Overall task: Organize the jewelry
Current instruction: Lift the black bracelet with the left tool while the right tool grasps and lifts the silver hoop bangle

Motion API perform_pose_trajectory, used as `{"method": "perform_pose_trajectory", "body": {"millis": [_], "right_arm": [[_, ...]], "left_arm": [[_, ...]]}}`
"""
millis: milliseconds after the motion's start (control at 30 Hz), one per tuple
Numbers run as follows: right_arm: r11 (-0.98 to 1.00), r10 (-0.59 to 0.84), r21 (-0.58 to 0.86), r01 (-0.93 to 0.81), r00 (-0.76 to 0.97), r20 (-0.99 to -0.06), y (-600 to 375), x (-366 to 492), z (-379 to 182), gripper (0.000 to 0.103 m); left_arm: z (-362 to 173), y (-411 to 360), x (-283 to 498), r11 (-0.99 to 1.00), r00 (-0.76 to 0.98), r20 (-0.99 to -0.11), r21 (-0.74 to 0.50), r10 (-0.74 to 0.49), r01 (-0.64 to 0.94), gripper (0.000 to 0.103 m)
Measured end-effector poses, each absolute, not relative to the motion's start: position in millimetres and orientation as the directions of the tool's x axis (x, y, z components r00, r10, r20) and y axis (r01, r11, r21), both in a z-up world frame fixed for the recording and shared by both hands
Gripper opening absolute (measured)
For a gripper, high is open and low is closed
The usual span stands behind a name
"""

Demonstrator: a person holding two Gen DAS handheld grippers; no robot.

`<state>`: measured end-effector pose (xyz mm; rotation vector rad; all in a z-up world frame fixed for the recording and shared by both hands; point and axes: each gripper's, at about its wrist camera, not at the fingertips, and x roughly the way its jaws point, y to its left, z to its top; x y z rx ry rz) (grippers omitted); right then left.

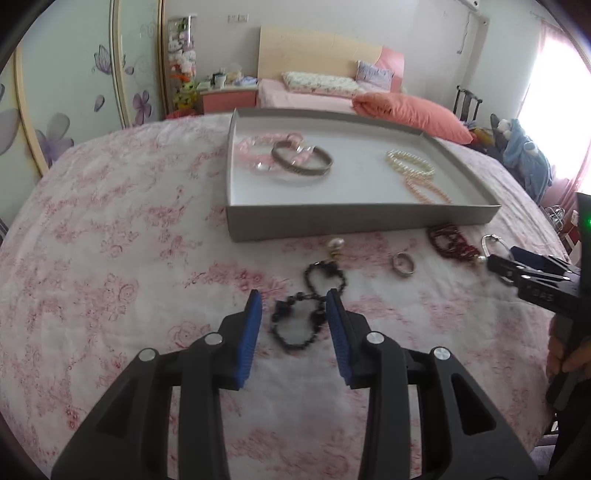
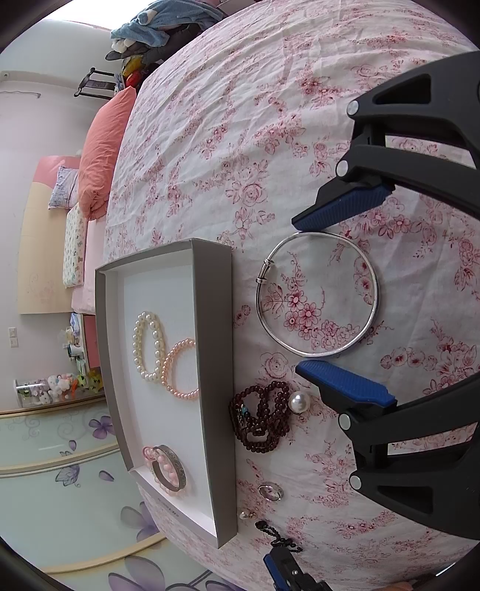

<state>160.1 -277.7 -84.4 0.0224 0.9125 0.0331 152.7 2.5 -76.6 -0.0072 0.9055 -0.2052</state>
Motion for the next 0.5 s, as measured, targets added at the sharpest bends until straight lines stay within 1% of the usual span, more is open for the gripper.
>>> {"method": "perform_pose_trajectory", "body": {"millis": [33,67,133,300,500], "right_arm": [[0.999,0.038,0.034,-0.019,0.611,-0.79,-278.1,160.2,-84.4,0.073],[0.999,0.038,0.034,-0.019,0.611,-0.79,-278.1,160.2,-84.4,0.073],[0.999,0.038,0.034,-0.019,0.611,-0.79,-278.0,160.1,-84.4,0.073],[0.999,0.038,0.034,-0.019,0.611,-0.791,-278.2,160.2,-84.4,0.073],[0.999,0.038,0.034,-0.019,0.611,-0.791,-278.1,160.2,-84.4,0.073]], "left_arm": [[-78.5,2.8,154.0,0.98,0.599,-0.78,-0.089,-0.181,0.18,0.035],[-78.8,2.6,154.6,0.979,0.599,-0.78,-0.083,-0.18,0.185,0.032],[-80.1,0.4,155.6,0.979,0.589,-0.789,-0.071,-0.174,0.193,0.024],[-75.4,11.0,152.6,0.974,0.596,-0.772,-0.13,-0.218,0.188,0.024],[-81.9,11.2,156.9,0.976,0.581,-0.791,-0.092,-0.193,0.199,0.024]]}}
